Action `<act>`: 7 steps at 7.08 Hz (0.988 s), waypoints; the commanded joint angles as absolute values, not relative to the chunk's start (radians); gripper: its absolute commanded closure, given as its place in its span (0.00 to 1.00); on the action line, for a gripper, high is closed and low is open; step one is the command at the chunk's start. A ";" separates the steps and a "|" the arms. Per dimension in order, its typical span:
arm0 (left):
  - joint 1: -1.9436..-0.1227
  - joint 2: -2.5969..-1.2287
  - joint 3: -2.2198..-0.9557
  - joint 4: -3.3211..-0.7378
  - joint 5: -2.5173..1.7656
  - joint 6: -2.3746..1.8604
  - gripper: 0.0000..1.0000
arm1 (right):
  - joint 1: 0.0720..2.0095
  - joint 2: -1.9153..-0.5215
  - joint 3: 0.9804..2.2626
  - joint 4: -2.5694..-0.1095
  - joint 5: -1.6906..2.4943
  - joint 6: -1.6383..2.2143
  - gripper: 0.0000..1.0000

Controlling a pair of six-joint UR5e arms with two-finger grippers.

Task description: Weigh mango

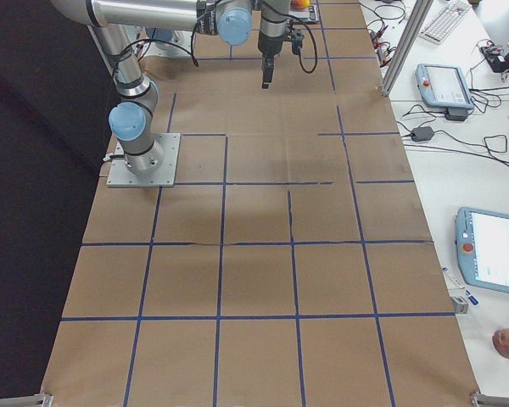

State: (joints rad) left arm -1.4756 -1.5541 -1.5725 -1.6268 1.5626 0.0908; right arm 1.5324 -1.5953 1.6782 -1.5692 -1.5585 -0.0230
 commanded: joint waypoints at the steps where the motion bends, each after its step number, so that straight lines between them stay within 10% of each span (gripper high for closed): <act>1: -1.476 -1.560 -1.594 -1.618 1.650 0.087 0.01 | 1.532 -1.595 1.678 -1.569 -1.559 -0.023 0.00; 7: -1.528 -1.556 -1.605 -1.589 1.652 0.101 0.01 | 1.532 -1.595 1.678 -1.569 -1.559 -0.023 0.00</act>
State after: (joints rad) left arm -1.5071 -1.5610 -1.6041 -1.5905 1.6479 0.1008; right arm 1.5325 -1.5953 1.6782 -1.5692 -1.5585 -0.0230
